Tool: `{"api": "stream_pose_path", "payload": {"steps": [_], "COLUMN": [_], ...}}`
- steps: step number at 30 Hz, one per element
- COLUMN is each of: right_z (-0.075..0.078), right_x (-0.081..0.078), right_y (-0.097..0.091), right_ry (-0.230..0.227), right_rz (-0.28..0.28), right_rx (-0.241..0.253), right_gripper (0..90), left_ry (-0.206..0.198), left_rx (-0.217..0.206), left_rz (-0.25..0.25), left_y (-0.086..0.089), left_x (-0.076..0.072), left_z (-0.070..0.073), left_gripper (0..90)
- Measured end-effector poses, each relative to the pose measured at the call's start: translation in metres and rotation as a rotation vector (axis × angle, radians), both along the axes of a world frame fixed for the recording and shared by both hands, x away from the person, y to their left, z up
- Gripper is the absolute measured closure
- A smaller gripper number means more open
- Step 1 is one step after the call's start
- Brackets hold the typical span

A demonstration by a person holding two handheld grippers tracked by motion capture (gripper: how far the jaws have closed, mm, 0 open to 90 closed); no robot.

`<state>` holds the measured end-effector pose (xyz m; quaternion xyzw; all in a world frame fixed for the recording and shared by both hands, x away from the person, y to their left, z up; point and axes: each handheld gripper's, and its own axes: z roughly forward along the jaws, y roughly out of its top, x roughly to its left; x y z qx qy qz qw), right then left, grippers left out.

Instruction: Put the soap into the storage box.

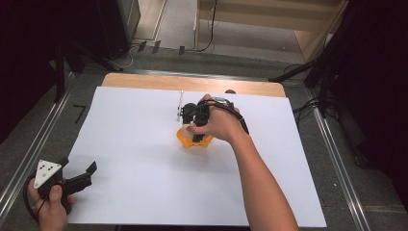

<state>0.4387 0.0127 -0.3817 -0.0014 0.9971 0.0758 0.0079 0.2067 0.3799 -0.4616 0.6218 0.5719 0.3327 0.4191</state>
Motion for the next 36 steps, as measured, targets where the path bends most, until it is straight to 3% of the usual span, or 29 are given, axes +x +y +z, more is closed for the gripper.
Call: {"api": "stream_pose_path", "payload": {"steps": [3,10,14,15,17,36], "right_z": [-0.003,-0.007,-0.003,0.001,0.003,0.008], "right_x": [0.001,0.000,-0.001,-0.002,-0.002,-0.004], "right_y": [-0.002,-0.004,-0.006,-0.007,-0.008,-0.045], "right_ry": [0.013,-0.004,-0.006,-0.026,-0.033,-0.012], "right_rz": [-0.008,-0.009,-0.002,-0.011,-0.010,-0.073], "right_rx": [-0.009,-0.029,-0.005,0.012,0.003,0.056], "right_gripper": [33.0,32.7,31.2,27.5,27.9,29.8], "left_ry": [0.001,0.001,0.001,0.001,0.001,0.003], "left_rx": [0.000,0.000,0.003,0.001,0.003,0.006], "left_rz": [0.000,-0.001,-0.003,-0.002,-0.003,0.003], "left_y": [0.000,0.000,0.000,0.000,0.000,-0.001], "left_x": [0.000,0.000,0.000,0.000,0.000,0.001], "left_z": [0.000,0.000,0.000,0.000,0.000,0.000], "left_gripper": [4.4,4.4,4.4,4.4,4.4,5.3]}}
